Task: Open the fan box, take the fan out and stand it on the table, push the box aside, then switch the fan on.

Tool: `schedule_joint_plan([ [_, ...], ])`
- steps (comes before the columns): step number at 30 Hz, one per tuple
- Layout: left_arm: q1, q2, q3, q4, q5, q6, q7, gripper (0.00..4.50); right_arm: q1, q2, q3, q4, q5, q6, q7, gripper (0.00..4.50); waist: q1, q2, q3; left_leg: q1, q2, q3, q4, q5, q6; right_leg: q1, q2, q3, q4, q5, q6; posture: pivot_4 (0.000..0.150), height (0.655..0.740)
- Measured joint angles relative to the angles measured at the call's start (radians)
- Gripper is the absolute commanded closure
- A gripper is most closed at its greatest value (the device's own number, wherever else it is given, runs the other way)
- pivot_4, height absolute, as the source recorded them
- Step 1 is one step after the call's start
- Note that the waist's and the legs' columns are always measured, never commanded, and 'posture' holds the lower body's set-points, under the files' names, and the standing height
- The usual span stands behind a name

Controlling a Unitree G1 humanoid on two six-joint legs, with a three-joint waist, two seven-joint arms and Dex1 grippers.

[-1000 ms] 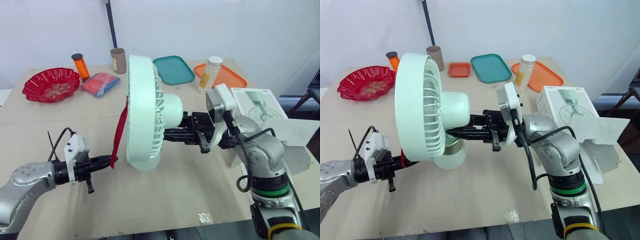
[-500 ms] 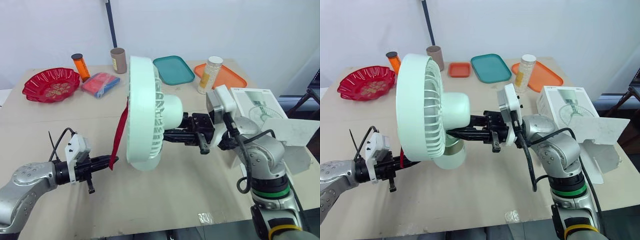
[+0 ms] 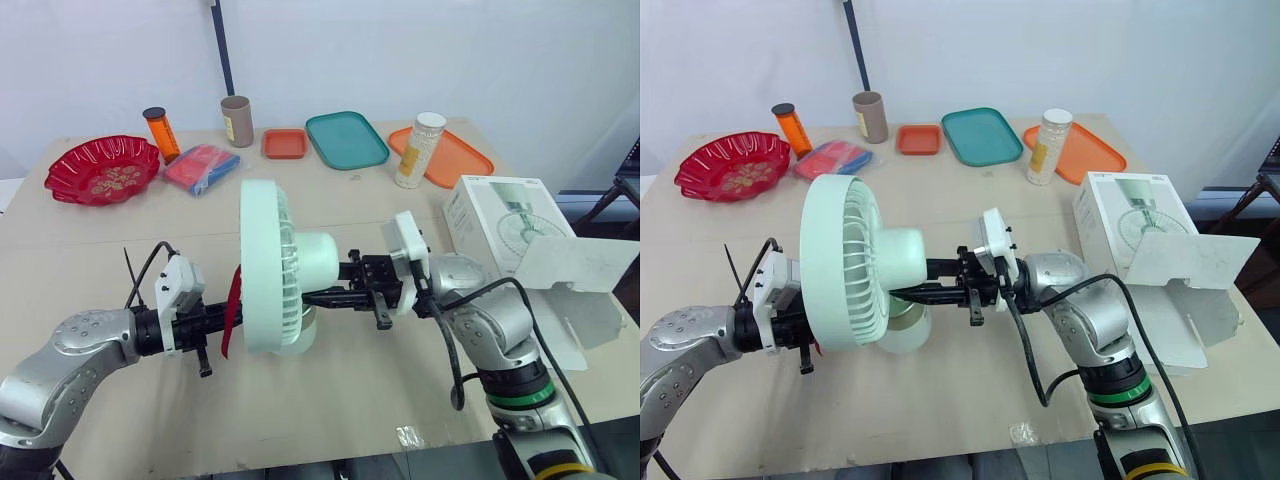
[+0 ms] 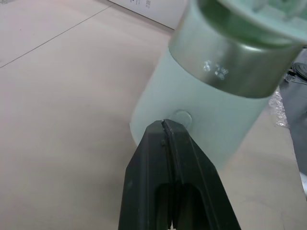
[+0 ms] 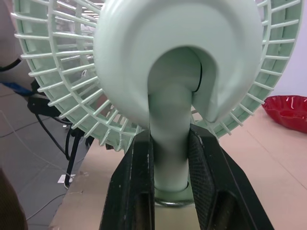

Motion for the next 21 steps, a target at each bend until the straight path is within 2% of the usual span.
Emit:
schedule_joint_plan([
  [21, 0.021, 0.015, 0.0, 0.001, 0.002, 0.001, -0.017, 4.46, 0.012, 0.009, 0.017, 0.071, -0.047, -0.039, 0.025, 4.06, 0.0, 0.0, 0.0, 0.0, 0.0, 0.0, 0.0, 0.0, 0.0, 0.0, 0.0, 0.0, 0.0, 0.0, 0.0, 0.15, 0.7255],
])
